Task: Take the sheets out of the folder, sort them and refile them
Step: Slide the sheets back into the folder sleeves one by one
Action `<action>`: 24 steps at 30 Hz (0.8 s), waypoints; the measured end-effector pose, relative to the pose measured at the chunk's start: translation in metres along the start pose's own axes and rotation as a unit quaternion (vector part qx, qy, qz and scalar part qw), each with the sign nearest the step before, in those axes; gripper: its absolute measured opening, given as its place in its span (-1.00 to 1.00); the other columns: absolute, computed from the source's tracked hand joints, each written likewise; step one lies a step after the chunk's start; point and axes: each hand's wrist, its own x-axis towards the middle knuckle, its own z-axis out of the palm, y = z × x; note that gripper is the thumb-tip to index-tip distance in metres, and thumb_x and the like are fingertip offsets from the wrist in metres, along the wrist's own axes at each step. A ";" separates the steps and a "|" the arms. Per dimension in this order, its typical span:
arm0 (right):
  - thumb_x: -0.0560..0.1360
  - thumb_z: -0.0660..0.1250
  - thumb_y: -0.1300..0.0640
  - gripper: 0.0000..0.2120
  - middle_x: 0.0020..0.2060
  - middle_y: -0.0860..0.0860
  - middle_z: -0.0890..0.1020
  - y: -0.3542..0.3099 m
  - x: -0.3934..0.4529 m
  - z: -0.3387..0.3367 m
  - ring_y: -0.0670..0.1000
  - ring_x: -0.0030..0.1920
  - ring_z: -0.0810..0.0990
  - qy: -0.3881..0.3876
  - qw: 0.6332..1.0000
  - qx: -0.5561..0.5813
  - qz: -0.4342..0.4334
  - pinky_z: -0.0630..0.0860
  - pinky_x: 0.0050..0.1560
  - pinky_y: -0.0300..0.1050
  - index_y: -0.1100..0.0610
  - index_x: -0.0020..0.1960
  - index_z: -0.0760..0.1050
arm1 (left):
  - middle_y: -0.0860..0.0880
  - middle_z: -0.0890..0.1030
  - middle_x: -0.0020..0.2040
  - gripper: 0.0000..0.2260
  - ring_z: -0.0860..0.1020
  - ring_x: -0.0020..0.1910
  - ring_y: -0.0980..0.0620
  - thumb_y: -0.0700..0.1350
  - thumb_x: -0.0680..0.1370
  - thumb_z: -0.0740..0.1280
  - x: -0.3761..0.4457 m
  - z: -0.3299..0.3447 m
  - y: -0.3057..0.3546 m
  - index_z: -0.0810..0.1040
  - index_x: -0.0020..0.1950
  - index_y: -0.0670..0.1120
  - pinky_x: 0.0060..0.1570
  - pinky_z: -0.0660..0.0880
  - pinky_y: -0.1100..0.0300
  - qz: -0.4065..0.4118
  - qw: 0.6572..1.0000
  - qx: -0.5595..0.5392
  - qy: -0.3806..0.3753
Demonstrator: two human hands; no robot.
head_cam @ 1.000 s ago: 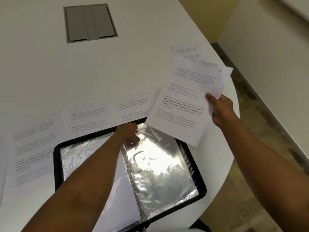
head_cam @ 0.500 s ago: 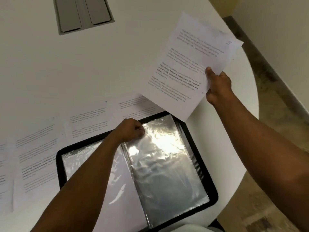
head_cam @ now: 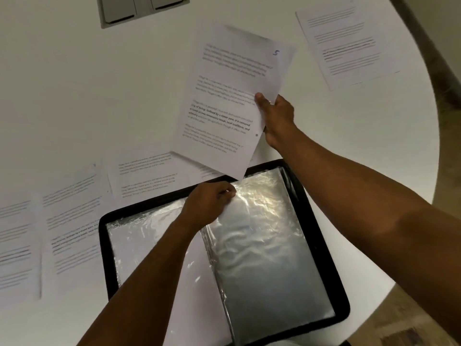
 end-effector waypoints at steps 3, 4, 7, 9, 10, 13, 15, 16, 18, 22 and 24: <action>0.47 0.47 0.13 -0.77 0.04 0.07 0.69 0.010 0.002 0.001 0.07 0.04 0.67 -0.047 0.998 -0.040 0.016 0.60 0.13 0.05 0.11 0.12 0.58 | 0.08 0.64 -0.21 -0.89 0.57 -0.25 0.17 -0.05 0.58 0.31 -0.001 0.002 -0.003 0.63 -0.04 0.03 -0.18 0.48 0.25 0.005 1.000 0.000 0.016; 0.47 0.48 0.13 -0.76 0.03 0.06 0.69 0.012 0.003 -0.002 0.07 0.03 0.68 -0.059 0.997 -0.047 0.022 0.60 0.13 0.06 0.11 0.12 0.58 | 0.08 0.65 -0.21 -0.88 0.57 -0.24 0.16 -0.06 0.58 0.31 -0.002 0.002 -0.004 0.64 -0.02 0.01 -0.17 0.47 0.26 0.010 1.000 0.002 0.018; 0.47 0.47 0.16 -0.71 0.04 0.08 0.69 0.014 0.006 -0.010 0.08 0.04 0.68 -0.081 0.994 -0.062 0.037 0.60 0.14 0.05 0.17 0.17 0.58 | 0.10 0.66 -0.21 -0.87 0.59 -0.23 0.18 -0.05 0.59 0.29 -0.003 0.000 -0.004 0.63 0.03 0.00 -0.20 0.45 0.35 -0.001 1.000 -0.002 0.014; 0.48 0.45 0.19 -0.68 0.07 0.10 0.68 0.014 0.008 -0.016 0.07 0.05 0.67 -0.101 0.991 -0.078 0.039 0.58 0.16 0.01 0.21 0.22 0.56 | 0.11 0.64 -0.21 -0.92 0.58 -0.21 0.19 0.00 0.55 0.36 -0.002 -0.001 -0.007 0.61 -0.02 0.04 -0.19 0.47 0.32 -0.026 0.999 -0.009 0.022; 0.49 0.44 0.20 -0.66 0.09 0.11 0.67 0.014 0.010 -0.019 0.07 0.07 0.67 -0.114 0.990 -0.079 0.039 0.58 0.17 0.00 0.23 0.24 0.54 | 0.12 0.62 -0.22 -0.92 0.56 -0.21 0.19 0.03 0.51 0.40 -0.002 -0.002 -0.009 0.60 -0.07 0.05 -0.20 0.48 0.30 -0.037 0.999 -0.013 0.027; 0.49 0.43 0.23 -0.66 0.12 0.13 0.65 0.012 0.014 -0.027 0.10 0.11 0.65 -0.148 0.985 -0.068 0.047 0.57 0.18 0.01 0.24 0.25 0.53 | 0.12 0.58 -0.23 -0.80 0.53 -0.22 0.22 0.08 0.42 0.49 -0.003 -0.008 -0.013 0.55 -0.06 0.07 -0.21 0.45 0.32 -0.053 0.998 -0.012 0.015; 0.49 0.42 0.23 -0.66 0.13 0.14 0.65 0.011 0.017 -0.030 0.10 0.10 0.65 -0.160 0.983 -0.065 0.057 0.58 0.16 0.02 0.24 0.25 0.53 | 0.15 0.55 -0.19 -0.76 0.51 -0.20 0.23 0.09 0.41 0.50 -0.003 -0.014 -0.017 0.53 -0.01 0.09 -0.18 0.42 0.32 -0.061 0.998 0.020 -0.019; 0.49 0.43 0.22 -0.65 0.13 0.14 0.65 0.010 0.018 -0.032 0.11 0.10 0.65 -0.165 0.982 -0.068 0.063 0.59 0.14 0.03 0.25 0.26 0.53 | 0.15 0.55 -0.18 -0.77 0.51 -0.19 0.22 0.08 0.42 0.49 -0.003 -0.017 -0.019 0.52 -0.01 0.11 -0.16 0.42 0.30 -0.065 0.997 0.036 -0.031; 0.47 0.45 0.18 -0.61 0.12 0.15 0.66 0.011 0.020 -0.032 0.13 0.10 0.65 -0.176 0.978 -0.082 0.078 0.60 0.12 0.07 0.25 0.27 0.53 | 0.13 0.57 -0.18 -0.85 0.52 -0.19 0.18 0.02 0.45 0.46 -0.002 -0.021 -0.025 0.55 -0.05 0.08 -0.14 0.44 0.25 -0.074 0.995 0.050 -0.040; 0.45 0.48 0.16 -0.65 0.08 0.11 0.67 0.014 0.020 -0.027 0.10 0.06 0.67 -0.194 0.969 -0.111 0.102 0.61 0.07 0.06 0.19 0.21 0.56 | 0.13 0.60 -0.20 -0.93 0.55 -0.20 0.17 -0.10 0.49 0.42 -0.002 -0.024 -0.027 0.58 -0.16 0.05 -0.20 0.43 0.32 -0.075 0.996 0.026 -0.047; 0.47 0.46 0.17 -0.68 0.08 0.09 0.67 0.017 0.019 -0.023 0.06 0.04 0.67 -0.211 0.963 -0.128 0.111 0.62 0.01 0.01 0.17 0.20 0.55 | 0.12 0.60 -0.21 -0.94 0.53 -0.23 0.20 -0.13 0.50 0.40 0.000 -0.023 -0.023 0.58 -0.14 0.02 -0.23 0.40 0.36 -0.061 0.997 0.016 -0.044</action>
